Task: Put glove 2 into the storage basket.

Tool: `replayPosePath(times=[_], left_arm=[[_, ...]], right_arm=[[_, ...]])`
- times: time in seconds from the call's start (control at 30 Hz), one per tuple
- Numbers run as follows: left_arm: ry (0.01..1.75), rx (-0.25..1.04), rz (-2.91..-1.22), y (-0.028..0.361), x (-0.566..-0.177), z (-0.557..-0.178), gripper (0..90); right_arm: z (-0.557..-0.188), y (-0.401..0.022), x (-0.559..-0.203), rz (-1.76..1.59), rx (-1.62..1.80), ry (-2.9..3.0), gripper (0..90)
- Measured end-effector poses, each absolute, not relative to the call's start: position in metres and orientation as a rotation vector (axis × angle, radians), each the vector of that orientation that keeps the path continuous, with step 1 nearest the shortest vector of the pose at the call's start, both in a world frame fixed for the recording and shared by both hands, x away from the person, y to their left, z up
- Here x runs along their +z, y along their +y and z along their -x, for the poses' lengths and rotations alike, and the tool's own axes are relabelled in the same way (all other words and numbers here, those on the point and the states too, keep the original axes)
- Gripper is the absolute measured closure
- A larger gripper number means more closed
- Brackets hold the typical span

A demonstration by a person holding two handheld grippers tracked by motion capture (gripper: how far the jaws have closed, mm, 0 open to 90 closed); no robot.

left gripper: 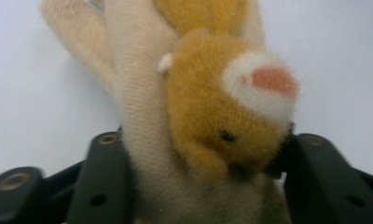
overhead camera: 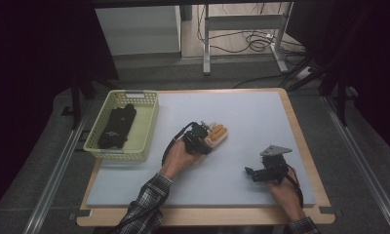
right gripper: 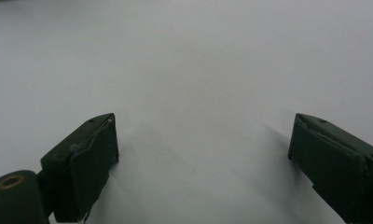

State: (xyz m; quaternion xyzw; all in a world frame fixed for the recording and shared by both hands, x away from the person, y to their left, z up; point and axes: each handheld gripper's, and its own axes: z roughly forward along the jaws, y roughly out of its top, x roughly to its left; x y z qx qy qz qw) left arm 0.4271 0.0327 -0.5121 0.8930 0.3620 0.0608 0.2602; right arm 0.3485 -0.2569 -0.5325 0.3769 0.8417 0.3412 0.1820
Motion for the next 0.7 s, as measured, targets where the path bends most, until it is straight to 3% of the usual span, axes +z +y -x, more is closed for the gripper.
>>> replayPosePath(times=[0.27, 0.7], left_arm=[[1.006, 0.126, -2.361, 0.045, -0.502, -0.427, 62.6], [1.063, 0.223, -2.321, 0.076, -0.465, -0.428, 63.0]], right_arm=[[-0.348, -0.257, -0.533, -1.064, 0.963, 2.375, 8.0], [-0.349, -0.257, -0.533, -1.062, 0.965, 2.376, 8.0]])
